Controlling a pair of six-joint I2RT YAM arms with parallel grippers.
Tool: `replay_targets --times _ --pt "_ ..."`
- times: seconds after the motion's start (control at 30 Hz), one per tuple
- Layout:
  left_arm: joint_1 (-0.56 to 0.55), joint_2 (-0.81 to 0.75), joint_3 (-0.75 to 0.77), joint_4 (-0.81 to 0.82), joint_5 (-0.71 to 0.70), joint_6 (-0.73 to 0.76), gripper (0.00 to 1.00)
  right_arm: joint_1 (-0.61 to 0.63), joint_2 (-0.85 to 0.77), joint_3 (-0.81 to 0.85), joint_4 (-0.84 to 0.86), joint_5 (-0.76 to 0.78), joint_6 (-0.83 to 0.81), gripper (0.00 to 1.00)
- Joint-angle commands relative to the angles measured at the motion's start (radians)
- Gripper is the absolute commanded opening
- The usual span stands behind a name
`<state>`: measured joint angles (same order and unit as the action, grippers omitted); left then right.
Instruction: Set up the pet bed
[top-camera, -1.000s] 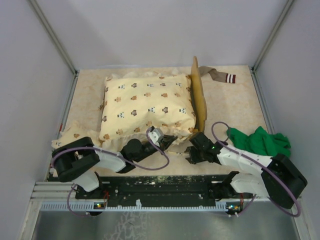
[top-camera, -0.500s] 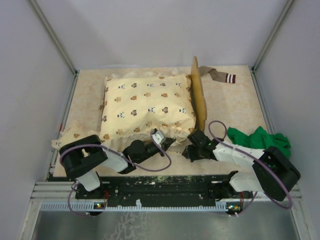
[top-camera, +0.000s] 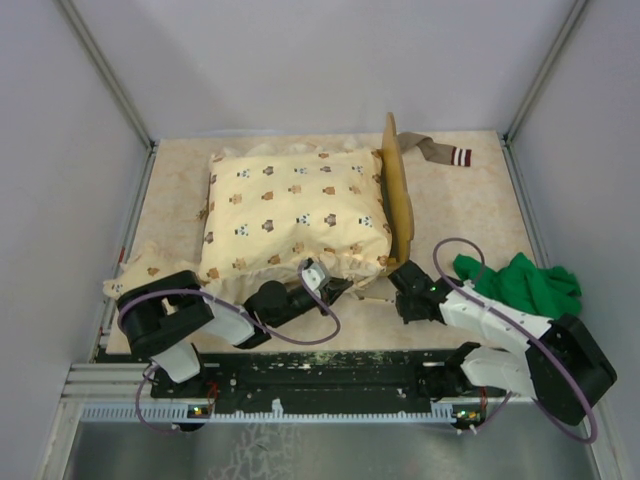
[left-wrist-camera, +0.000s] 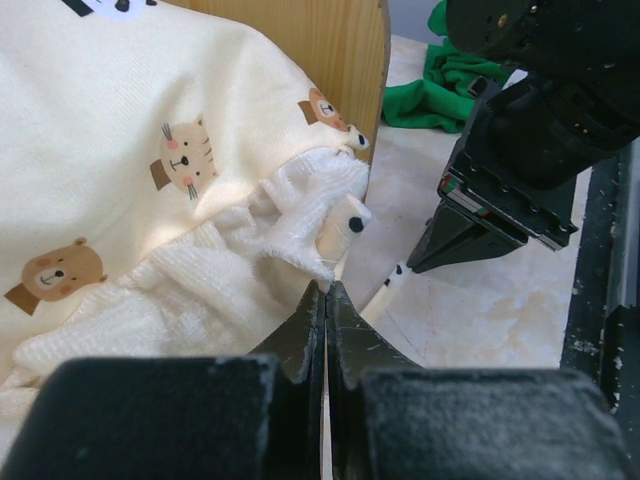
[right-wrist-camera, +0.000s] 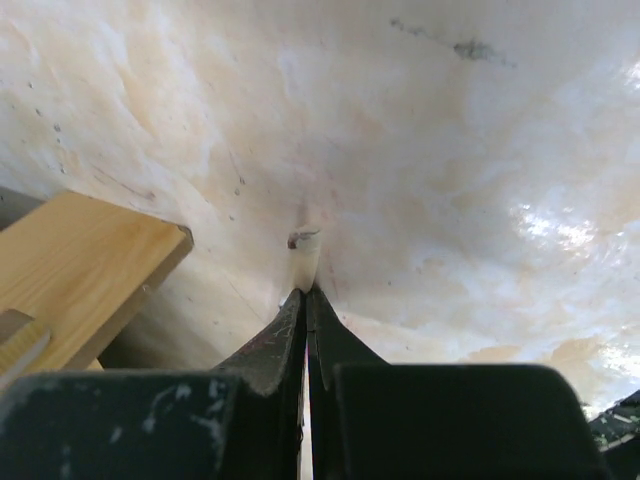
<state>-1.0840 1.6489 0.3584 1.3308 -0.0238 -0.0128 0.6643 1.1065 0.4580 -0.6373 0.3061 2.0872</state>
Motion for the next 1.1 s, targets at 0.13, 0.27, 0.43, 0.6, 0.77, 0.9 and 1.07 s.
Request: replay_targets --times 0.13,0.27,0.43,0.6,0.77,0.9,1.07 --pt "-0.002 -0.028 -0.012 0.072 0.043 -0.045 0.00 -0.010 0.029 0.105 -0.216 0.026 0.077 0.21" --pt "-0.002 -0.041 -0.002 0.052 0.055 -0.029 0.00 -0.011 0.037 0.142 -0.253 0.046 0.140 0.27" --pt "-0.002 -0.046 -0.006 0.053 0.063 -0.020 0.00 -0.011 0.078 0.117 -0.167 0.007 0.200 0.29" --pt "-0.002 -0.047 -0.010 0.056 0.073 -0.009 0.00 -0.017 0.124 0.135 -0.142 -0.006 0.228 0.31" --pt "-0.002 -0.038 -0.013 0.070 0.077 0.000 0.00 -0.025 0.178 0.178 -0.129 -0.029 0.224 0.32" --pt "-0.002 -0.037 -0.025 0.084 0.077 0.003 0.00 -0.033 0.232 0.198 -0.136 -0.071 0.239 0.33" --pt "-0.002 -0.031 -0.031 0.111 0.072 -0.021 0.00 -0.037 0.351 0.272 -0.250 -0.111 0.246 0.34"
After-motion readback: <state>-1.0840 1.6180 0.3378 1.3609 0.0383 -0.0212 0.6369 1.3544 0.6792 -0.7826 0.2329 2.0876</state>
